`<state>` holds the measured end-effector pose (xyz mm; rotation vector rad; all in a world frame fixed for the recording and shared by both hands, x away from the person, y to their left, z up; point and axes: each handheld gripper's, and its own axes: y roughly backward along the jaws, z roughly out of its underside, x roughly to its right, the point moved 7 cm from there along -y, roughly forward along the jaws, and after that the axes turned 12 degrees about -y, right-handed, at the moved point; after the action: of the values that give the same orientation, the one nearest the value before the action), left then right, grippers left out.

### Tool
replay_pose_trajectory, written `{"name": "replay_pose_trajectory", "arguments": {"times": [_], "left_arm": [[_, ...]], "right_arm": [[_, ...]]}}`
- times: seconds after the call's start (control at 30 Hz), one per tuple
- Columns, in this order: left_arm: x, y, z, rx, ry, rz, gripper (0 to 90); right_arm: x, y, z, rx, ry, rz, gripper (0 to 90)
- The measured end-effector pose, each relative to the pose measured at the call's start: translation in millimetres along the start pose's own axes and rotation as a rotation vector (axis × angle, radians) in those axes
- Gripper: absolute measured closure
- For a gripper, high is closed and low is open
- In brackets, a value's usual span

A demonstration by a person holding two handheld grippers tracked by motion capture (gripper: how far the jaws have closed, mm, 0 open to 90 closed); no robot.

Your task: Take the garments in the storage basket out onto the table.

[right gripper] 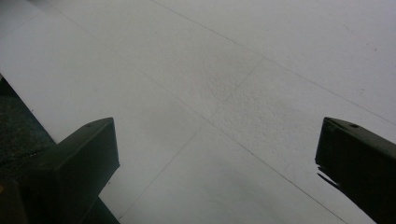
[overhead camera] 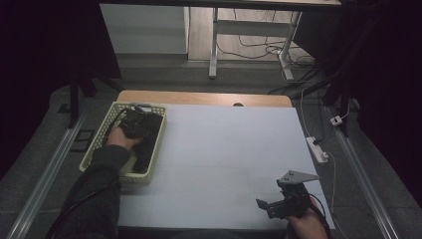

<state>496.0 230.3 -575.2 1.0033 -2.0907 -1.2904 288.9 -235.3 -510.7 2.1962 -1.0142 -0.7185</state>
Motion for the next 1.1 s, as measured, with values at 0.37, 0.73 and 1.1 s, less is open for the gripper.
{"name": "replay_pose_trajectory", "arguments": {"times": [0.37,0.73,1.1], "left_arm": [[-0.4,13.6,-6.6,0.012,0.025,-0.041,66.7],[-5.4,58.0,-14.7,0.14,0.045,-0.014,66.6],[-5.2,106.7,-26.2,0.281,0.042,0.033,66.4]], "right_arm": [[0.4,0.1,-0.1,0.002,-0.005,-0.001,0.0],[0.3,0.1,0.0,0.001,-0.003,0.002,0.0],[0.5,0.4,-0.2,0.003,-0.005,0.004,0.0]]}}
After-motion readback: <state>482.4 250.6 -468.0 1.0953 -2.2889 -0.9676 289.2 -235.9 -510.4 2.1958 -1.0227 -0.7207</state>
